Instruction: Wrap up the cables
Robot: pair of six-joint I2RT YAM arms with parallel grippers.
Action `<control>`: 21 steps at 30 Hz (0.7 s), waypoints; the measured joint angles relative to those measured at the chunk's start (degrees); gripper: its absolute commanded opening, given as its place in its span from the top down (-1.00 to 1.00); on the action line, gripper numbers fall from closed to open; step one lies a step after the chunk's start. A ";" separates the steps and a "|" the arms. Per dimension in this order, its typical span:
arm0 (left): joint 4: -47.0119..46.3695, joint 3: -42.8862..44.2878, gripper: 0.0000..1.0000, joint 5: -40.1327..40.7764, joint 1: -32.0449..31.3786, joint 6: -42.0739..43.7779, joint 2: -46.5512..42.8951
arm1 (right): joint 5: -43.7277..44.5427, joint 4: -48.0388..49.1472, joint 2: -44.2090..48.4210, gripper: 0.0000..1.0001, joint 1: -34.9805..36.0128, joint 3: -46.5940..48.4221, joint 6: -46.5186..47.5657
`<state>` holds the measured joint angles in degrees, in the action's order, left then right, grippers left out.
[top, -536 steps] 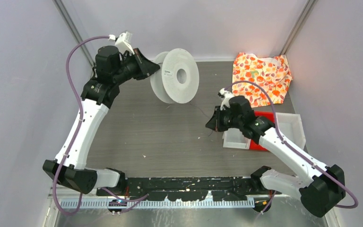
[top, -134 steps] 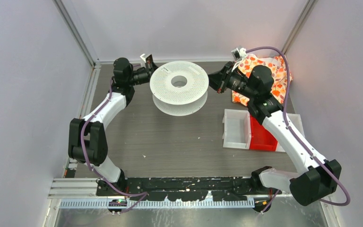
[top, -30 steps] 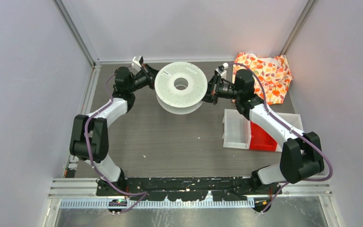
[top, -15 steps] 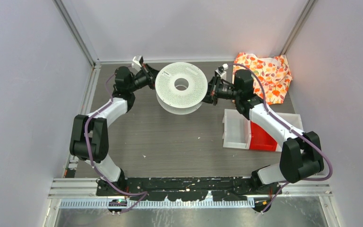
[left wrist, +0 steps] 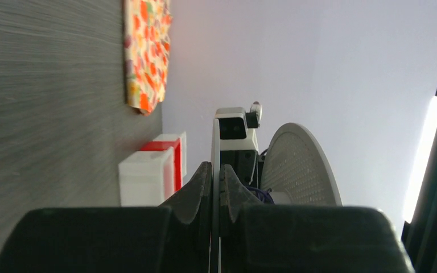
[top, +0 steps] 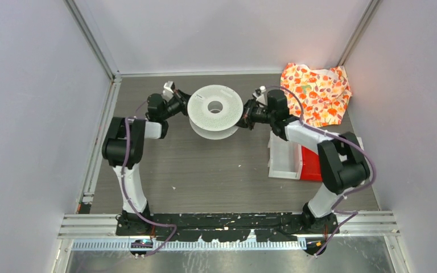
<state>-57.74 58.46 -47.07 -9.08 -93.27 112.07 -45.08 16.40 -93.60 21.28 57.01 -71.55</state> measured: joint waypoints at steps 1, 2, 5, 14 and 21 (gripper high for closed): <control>-2.08 -0.13 0.99 0.17 0.17 -0.87 2.75 | 0.24 0.98 -1.92 0.99 0.15 -0.13 0.24; -3.41 -0.31 0.99 0.37 0.33 -1.33 4.81 | 0.44 2.01 -3.78 0.99 0.31 -0.28 0.35; -6.19 -1.25 0.99 1.31 1.03 -1.90 10.03 | 0.46 6.14 -10.10 0.99 0.68 -0.59 0.04; -9.29 -1.81 0.99 4.24 2.99 3.08 13.94 | -2.64 24.39 -26.60 0.99 0.74 1.14 -5.57; -7.23 -1.46 0.69 4.61 3.74 7.54 14.58 | -2.67 28.35 -31.17 0.99 0.96 2.60 -5.90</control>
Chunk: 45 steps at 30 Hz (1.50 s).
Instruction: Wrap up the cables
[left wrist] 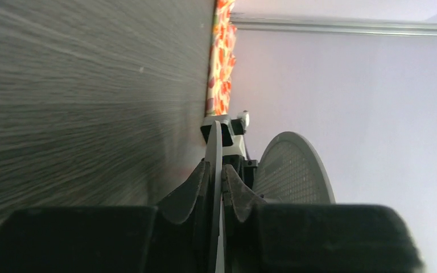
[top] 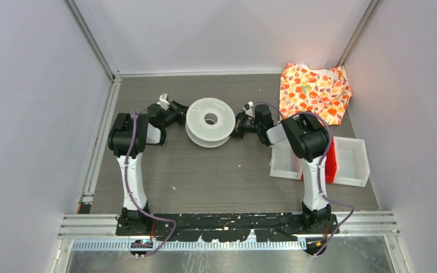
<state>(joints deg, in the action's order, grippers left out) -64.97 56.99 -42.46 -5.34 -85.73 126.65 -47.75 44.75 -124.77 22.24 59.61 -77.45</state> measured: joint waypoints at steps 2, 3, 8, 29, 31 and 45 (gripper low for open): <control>2.54 0.00 0.58 -0.17 0.00 1.40 0.04 | 0.09 -1.03 -0.24 0.99 0.17 0.00 0.94; 3.56 0.00 0.52 -0.46 0.00 2.10 0.04 | 0.42 -2.03 -0.24 0.99 0.31 0.13 1.81; 9.97 0.02 0.30 -1.44 -0.15 7.06 -0.02 | 2.36 -7.87 -0.22 0.99 0.55 1.38 6.36; 50.80 6.29 -0.17 1.36 0.02 35.34 -9.84 | 3.85 -14.05 -0.17 0.44 0.61 3.28 11.89; 53.24 7.34 -0.18 2.40 0.28 37.44 -10.27 | 3.78 -15.04 -0.17 0.34 0.63 3.28 12.44; 62.42 10.25 -0.18 2.64 -0.09 44.74 -11.28 | 7.45 -24.72 3.69 0.05 0.94 2.99 16.68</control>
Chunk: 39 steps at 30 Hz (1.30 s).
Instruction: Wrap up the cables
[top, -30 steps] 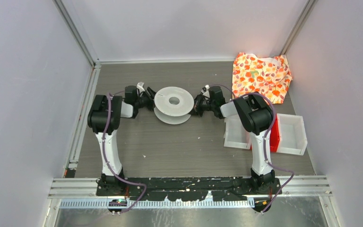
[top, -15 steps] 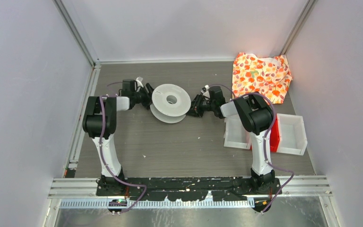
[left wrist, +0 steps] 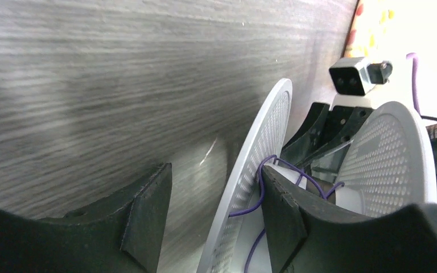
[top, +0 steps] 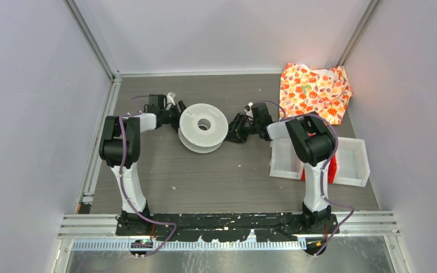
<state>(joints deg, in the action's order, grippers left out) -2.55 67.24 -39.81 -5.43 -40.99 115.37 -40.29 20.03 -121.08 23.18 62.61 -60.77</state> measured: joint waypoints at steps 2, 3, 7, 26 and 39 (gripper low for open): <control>0.96 0.00 -0.18 -1.03 -0.24 0.74 0.00 | 1.20 -1.86 1.46 0.01 -0.61 -0.61 0.96; 1.27 0.00 -0.18 -1.42 -0.26 1.01 0.00 | 1.88 -3.13 2.40 -0.03 -1.09 -0.98 1.57; 2.32 0.00 -0.18 -2.23 -0.31 2.14 0.00 | 3.93 -7.87 5.29 -0.26 -2.97 -1.11 4.15; 18.51 3.80 -0.42 6.14 -0.44 16.17 -8.20 | 10.36 -23.93 10.67 -0.44 -6.10 2.36 13.42; 29.46 10.40 -0.39 15.72 0.24 22.34 -8.94 | 14.32 -32.17 14.86 -0.48 -6.95 4.35 18.36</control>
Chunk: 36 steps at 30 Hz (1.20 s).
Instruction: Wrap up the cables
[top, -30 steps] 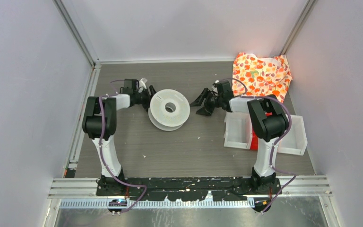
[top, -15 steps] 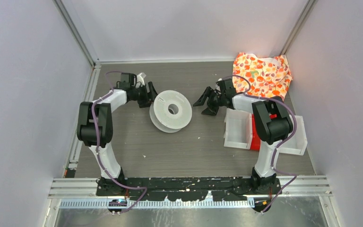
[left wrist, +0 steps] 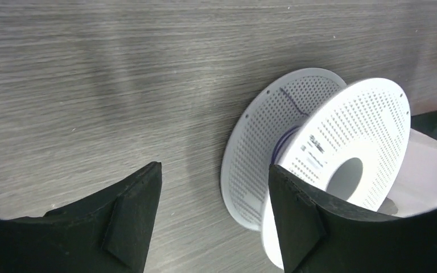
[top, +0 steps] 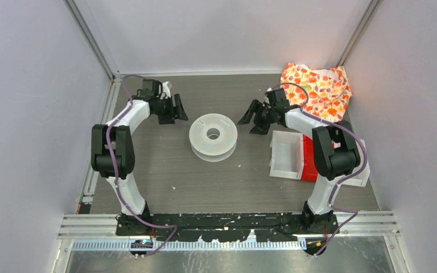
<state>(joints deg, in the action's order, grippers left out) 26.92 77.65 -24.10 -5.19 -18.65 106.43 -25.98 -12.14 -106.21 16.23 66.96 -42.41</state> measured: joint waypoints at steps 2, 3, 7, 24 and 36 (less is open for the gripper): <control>2.10 1.46 -0.39 1.40 0.07 0.13 -0.98 | 1.62 -2.89 2.01 -0.49 -0.11 1.62 1.88; 3.34 2.43 -0.39 2.25 0.07 0.15 -1.86 | 2.51 -4.79 3.15 -0.50 -0.13 2.75 3.10; 8.57 7.30 -0.39 6.84 0.07 -0.59 -6.67 | 7.63 -12.57 8.72 -0.59 -0.13 8.72 8.68; 33.48 10.12 -0.30 23.15 -3.54 -5.05 -19.96 | 55.08 -27.61 41.51 -0.99 -0.24 5.46 21.29; 31.71 5.44 -0.26 24.09 -3.48 -3.37 -27.26 | 62.51 -27.96 47.23 -0.99 -0.24 -0.98 20.81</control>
<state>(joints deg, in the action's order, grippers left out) 58.63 83.09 -0.01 -8.67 -22.02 79.18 36.53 -40.10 -58.98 15.99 65.98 -21.61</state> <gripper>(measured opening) 0.632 0.995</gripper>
